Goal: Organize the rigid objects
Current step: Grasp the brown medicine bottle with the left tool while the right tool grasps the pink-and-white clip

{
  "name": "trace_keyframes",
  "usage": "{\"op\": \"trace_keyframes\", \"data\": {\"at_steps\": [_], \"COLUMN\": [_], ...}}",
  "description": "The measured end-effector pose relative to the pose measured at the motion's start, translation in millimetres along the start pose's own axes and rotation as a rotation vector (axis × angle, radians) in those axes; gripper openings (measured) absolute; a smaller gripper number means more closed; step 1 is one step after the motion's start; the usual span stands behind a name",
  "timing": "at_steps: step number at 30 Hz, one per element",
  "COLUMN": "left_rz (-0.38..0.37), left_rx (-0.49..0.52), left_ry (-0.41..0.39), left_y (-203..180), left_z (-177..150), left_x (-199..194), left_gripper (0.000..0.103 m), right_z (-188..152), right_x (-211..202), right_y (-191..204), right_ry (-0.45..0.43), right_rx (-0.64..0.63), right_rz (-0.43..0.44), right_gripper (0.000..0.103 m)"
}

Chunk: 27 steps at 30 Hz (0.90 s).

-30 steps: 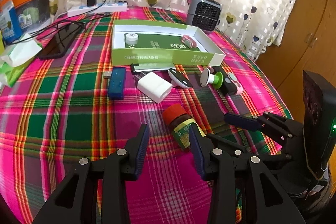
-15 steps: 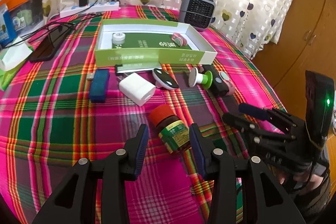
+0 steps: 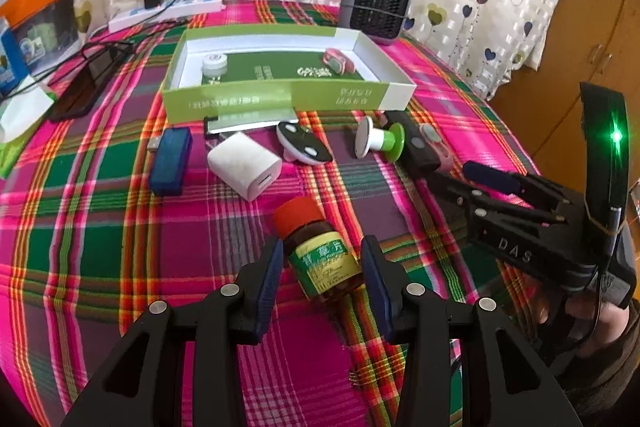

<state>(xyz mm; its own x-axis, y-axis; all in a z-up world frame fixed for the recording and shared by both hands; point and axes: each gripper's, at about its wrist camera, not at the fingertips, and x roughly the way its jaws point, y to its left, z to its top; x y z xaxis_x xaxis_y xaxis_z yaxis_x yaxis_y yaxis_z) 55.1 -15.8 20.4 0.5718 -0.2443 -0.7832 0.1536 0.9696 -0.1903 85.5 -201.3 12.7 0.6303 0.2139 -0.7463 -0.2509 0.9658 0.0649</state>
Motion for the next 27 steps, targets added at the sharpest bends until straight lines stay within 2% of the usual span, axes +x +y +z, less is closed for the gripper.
{"op": "trace_keyframes", "data": {"at_steps": [7, 16, 21, 27], "left_rz": [0.026, 0.038, 0.037, 0.006], "left_rx": [-0.005, -0.023, -0.01, -0.008], "left_ry": [0.018, 0.011, 0.013, 0.004], "left_y": [5, 18, 20, 25], "left_z": [-5, -4, -2, -1], "left_x": [7, 7, 8, 8], "left_gripper": [0.039, 0.039, 0.039, 0.039], "right_z": [5, 12, 17, 20], "right_x": [5, 16, 20, 23], "right_y": [-7, -17, -13, -15], "right_ry": [0.014, 0.046, 0.052, 0.053], "right_rx": [-0.032, -0.011, -0.042, -0.041], "right_rz": [-0.062, -0.031, -0.024, -0.015], "right_gripper": [0.052, 0.052, 0.052, 0.052]}}
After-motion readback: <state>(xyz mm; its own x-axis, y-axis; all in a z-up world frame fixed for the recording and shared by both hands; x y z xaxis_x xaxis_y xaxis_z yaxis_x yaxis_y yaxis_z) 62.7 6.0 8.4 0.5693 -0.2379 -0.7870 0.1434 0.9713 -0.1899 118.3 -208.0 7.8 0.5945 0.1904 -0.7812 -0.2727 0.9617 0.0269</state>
